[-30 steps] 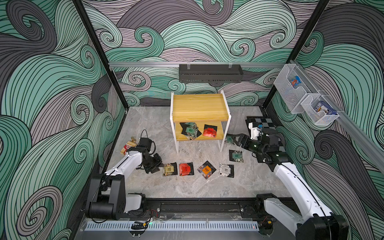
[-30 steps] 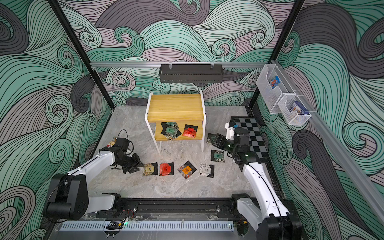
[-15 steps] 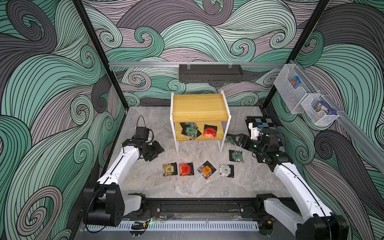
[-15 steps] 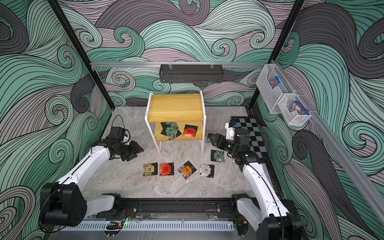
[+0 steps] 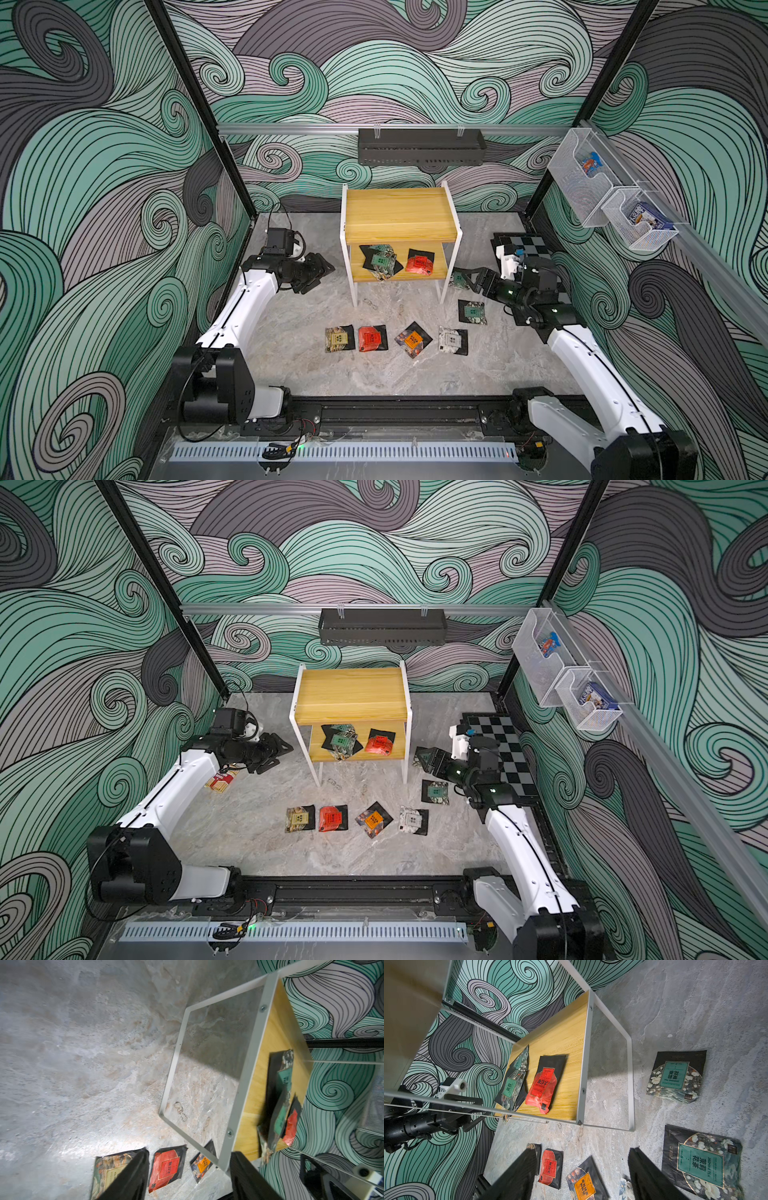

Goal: Remove the tea bags from the shelf
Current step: Pick up the tea bag from the shelf.

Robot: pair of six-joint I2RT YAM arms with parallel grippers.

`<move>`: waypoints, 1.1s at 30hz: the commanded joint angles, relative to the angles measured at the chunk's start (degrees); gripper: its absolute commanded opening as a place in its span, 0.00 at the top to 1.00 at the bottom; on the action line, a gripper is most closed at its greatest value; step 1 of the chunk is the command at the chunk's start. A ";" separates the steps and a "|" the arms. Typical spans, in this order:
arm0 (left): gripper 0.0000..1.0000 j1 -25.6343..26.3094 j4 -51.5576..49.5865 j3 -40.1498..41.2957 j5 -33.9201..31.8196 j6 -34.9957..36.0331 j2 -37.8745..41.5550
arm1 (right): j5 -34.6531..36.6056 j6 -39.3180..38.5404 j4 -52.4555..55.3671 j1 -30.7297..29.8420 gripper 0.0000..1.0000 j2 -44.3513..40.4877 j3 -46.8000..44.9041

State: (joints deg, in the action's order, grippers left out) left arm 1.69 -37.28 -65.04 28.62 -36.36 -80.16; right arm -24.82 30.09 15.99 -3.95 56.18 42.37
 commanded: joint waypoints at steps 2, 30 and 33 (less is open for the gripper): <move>0.31 -0.60 4.88 -4.43 6.64 -0.80 -4.18 | -1.90 -1.29 -0.44 -0.36 0.27 -1.55 1.05; 0.25 5.28 7.22 -24.59 15.63 -4.17 -29.00 | -0.32 -1.64 0.18 -0.63 0.26 -3.00 -0.51; 0.25 6.02 6.15 -26.20 15.43 -3.60 -30.36 | -0.01 -1.66 0.21 -0.64 0.26 -3.25 -0.79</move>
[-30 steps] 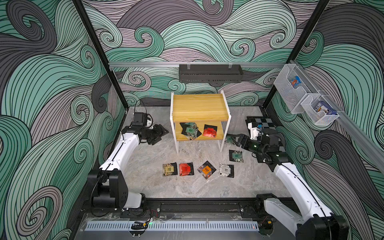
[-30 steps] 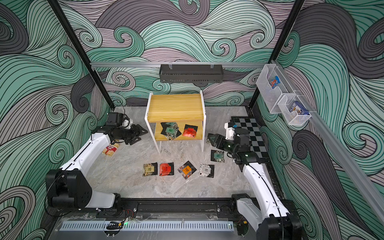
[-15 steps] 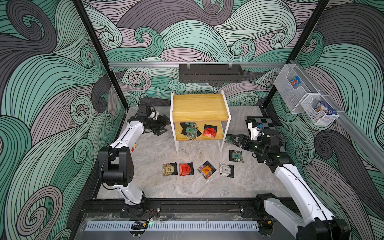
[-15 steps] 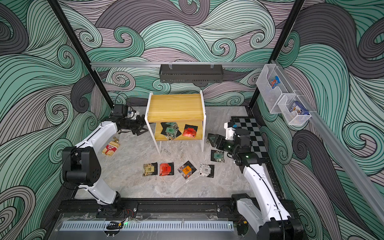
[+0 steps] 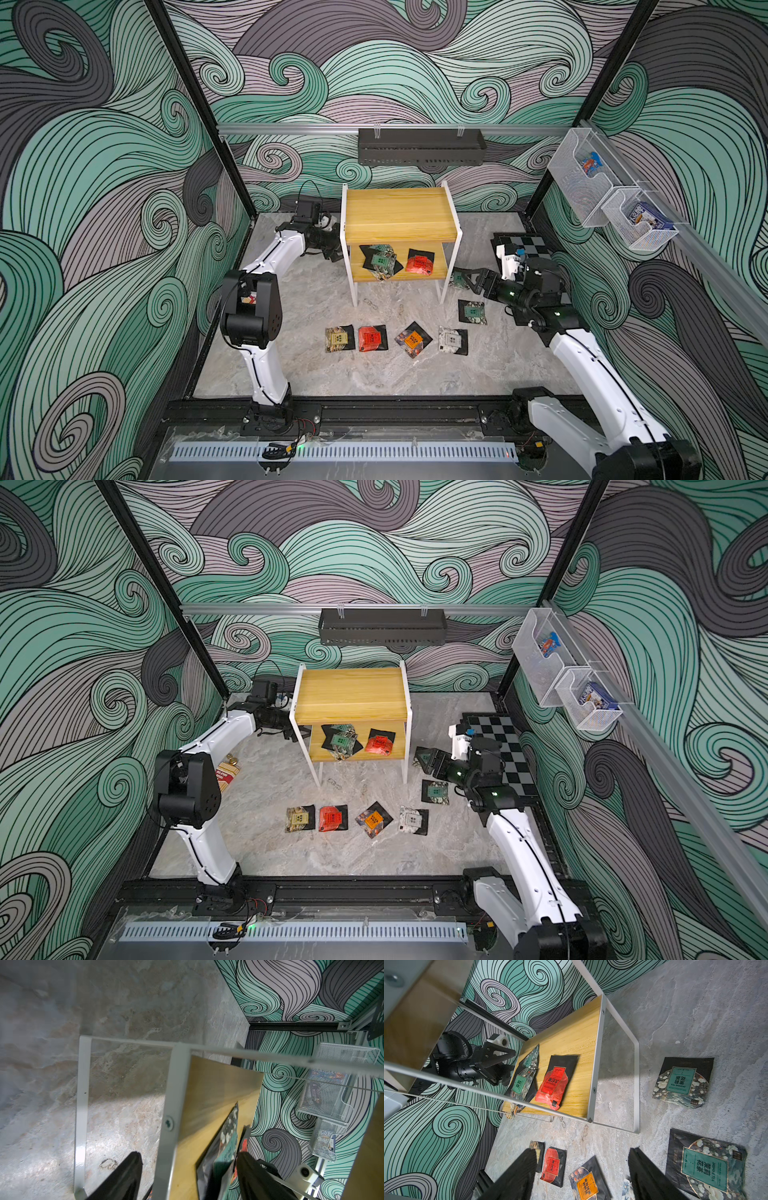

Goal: Remove the tea bags from the shelf
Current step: Pick up the tea bag from the shelf.

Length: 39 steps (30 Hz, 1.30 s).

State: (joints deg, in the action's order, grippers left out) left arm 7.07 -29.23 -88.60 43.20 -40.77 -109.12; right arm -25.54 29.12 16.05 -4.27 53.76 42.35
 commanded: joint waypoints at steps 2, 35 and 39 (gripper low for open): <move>0.26 1.17 -2.97 -3.56 0.49 1.46 -2.09 | 0.67 -0.65 0.12 -0.38 0.26 -0.78 -0.95; 0.52 -3.08 -9.26 -3.02 -7.12 8.12 0.65 | 2.16 -1.18 0.03 -0.21 0.26 -0.42 -1.06; 0.48 -3.12 -9.87 -3.69 -7.31 8.33 1.52 | 2.23 -1.02 0.10 -0.17 0.26 -0.41 -1.29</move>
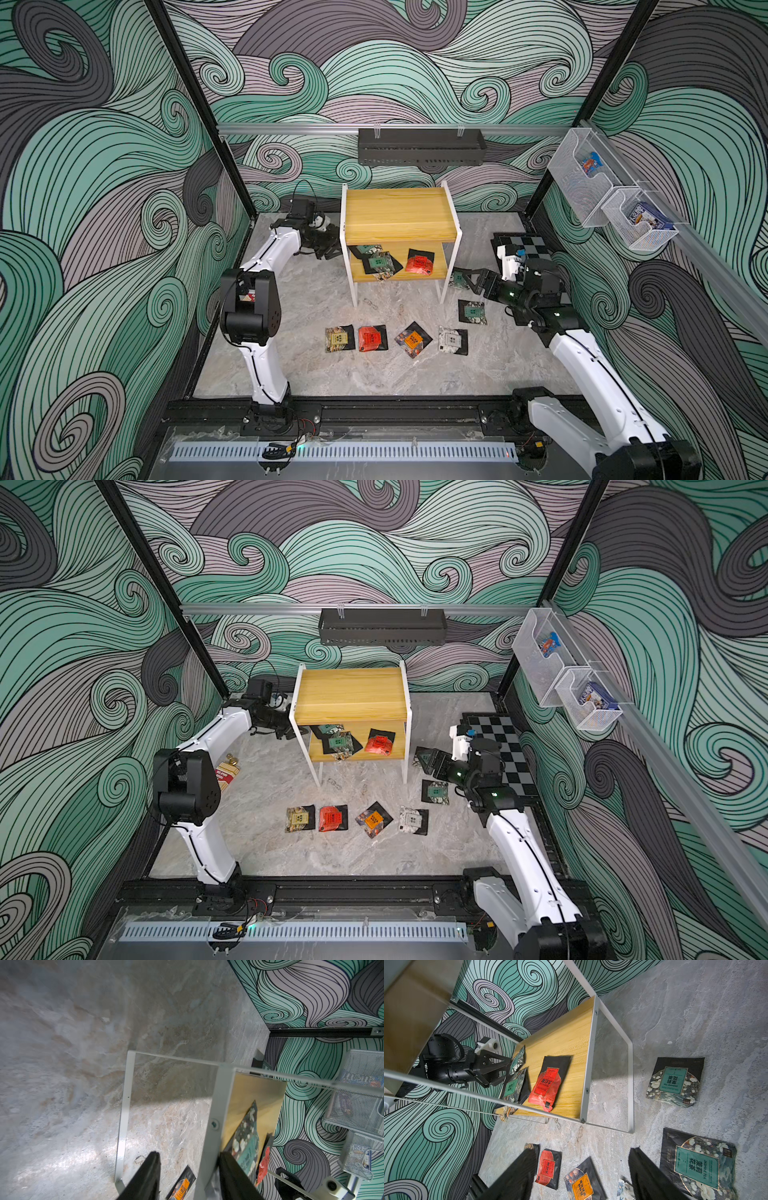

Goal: Remove the tea bags from the shelf
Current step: Pick up the tea bag from the shelf.

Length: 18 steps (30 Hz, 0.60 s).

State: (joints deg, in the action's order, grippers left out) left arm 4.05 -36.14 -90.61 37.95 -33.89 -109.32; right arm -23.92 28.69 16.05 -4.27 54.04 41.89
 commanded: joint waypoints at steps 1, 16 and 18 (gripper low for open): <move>0.47 -0.10 -2.71 -1.59 -1.61 1.14 2.06 | 0.55 -0.56 0.03 -0.21 0.26 -0.69 -0.84; 0.44 2.34 -0.42 -0.33 2.65 -0.13 2.27 | 0.57 -0.15 0.03 -0.23 0.26 -1.14 -1.45; 0.46 2.45 -0.46 0.06 2.56 -0.05 2.01 | 0.65 -0.08 0.04 -0.21 0.26 -1.49 -1.71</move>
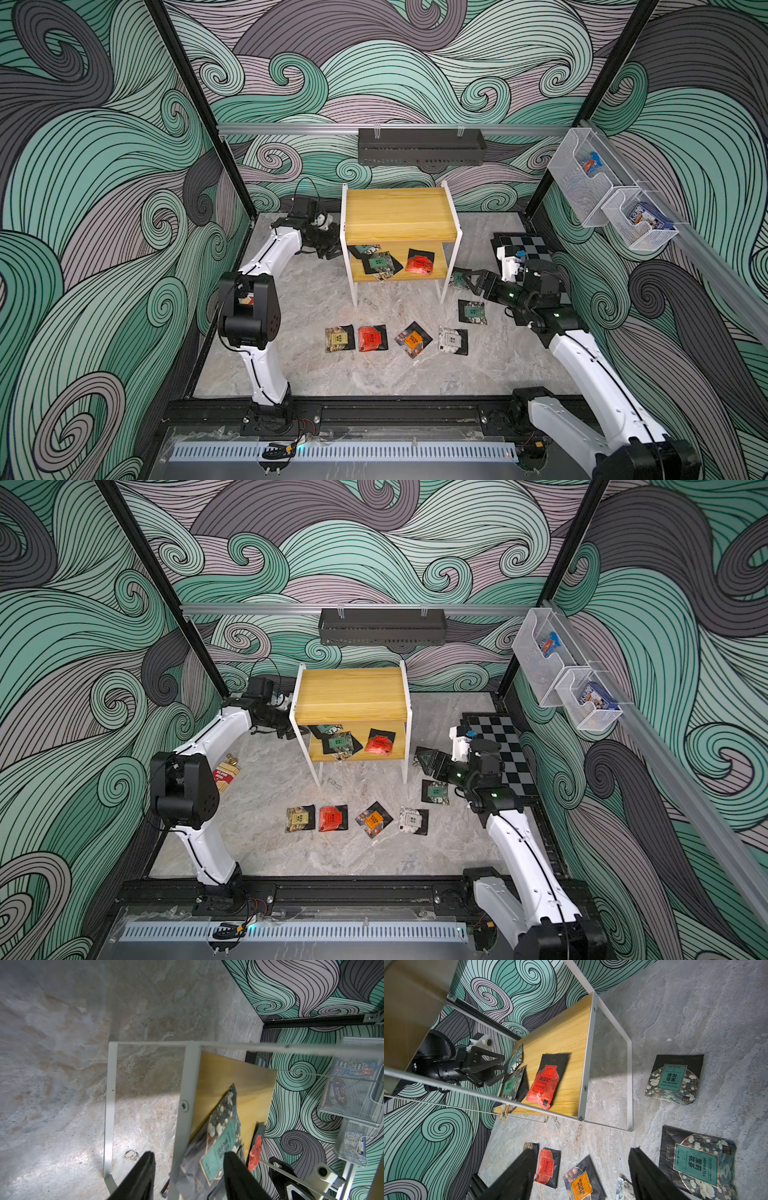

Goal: Remove the tea bags from the shelf
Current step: Pick up the tea bag from the shelf.

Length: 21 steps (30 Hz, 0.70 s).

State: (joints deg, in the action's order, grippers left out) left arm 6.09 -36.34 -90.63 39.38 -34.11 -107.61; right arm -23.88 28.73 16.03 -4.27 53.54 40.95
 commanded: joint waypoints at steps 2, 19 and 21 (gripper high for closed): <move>0.50 0.42 -0.26 0.49 0.80 0.31 0.22 | 0.66 -0.07 0.04 -0.27 0.26 -1.43 -1.09; 0.88 -2.61 -0.21 4.88 -0.33 1.24 5.07 | 0.31 0.12 0.14 -0.14 0.25 -3.47 -1.84; 0.93 -3.22 -0.23 5.36 -0.52 1.23 6.00 | 0.28 0.19 0.14 -0.12 0.25 -3.58 -1.89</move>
State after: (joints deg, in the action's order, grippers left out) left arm 3.68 -35.83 -85.71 39.55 -33.78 -103.96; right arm -23.86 28.91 16.08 -4.27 50.78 39.66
